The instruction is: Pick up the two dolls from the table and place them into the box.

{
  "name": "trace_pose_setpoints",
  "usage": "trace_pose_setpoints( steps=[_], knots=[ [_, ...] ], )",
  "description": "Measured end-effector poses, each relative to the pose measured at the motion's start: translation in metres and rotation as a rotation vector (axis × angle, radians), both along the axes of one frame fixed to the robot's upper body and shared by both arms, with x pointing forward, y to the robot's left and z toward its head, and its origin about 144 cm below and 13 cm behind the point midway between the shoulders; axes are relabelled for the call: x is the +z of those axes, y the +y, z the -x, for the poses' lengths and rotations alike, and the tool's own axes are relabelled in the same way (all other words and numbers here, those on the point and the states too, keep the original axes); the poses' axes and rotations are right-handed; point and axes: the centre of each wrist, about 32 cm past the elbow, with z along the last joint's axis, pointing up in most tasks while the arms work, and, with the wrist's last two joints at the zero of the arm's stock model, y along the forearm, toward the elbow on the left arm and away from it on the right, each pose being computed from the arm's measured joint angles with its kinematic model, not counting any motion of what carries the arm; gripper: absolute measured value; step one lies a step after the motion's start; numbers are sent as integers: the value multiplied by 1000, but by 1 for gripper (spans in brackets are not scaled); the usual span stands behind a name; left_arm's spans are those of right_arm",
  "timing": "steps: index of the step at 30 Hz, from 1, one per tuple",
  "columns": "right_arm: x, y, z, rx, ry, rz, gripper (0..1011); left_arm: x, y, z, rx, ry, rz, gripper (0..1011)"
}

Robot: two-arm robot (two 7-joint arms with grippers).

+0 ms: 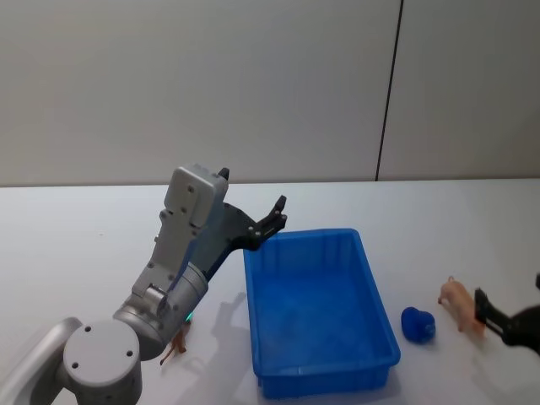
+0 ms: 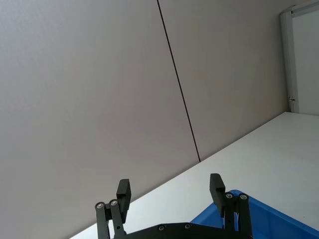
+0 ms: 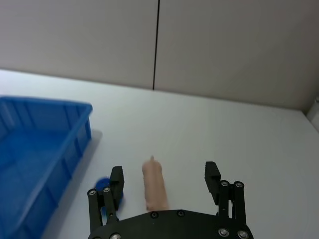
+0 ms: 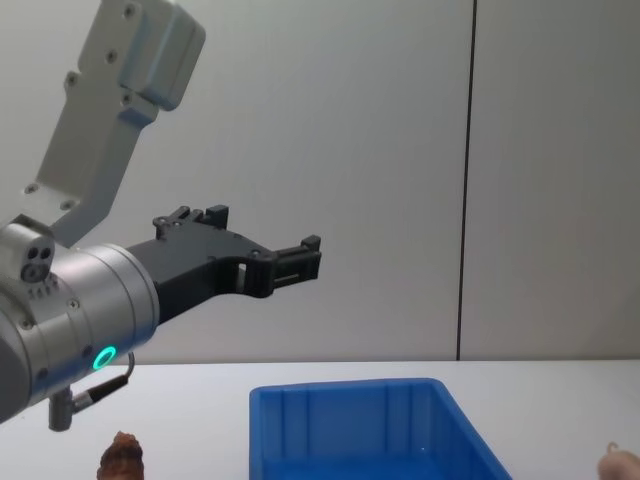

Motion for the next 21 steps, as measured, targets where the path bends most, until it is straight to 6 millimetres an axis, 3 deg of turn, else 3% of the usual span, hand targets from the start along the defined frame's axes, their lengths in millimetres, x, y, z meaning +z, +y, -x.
trace_pose_setpoints(
  steps=[8,21],
  knots=[
    [-13,-1,5,-10,88,52,1001,0,0,0,0,0,0,1003],
    [-35,10,-24,20,165,122,1001,0,0,0,0,0,0,1003]
  ],
)
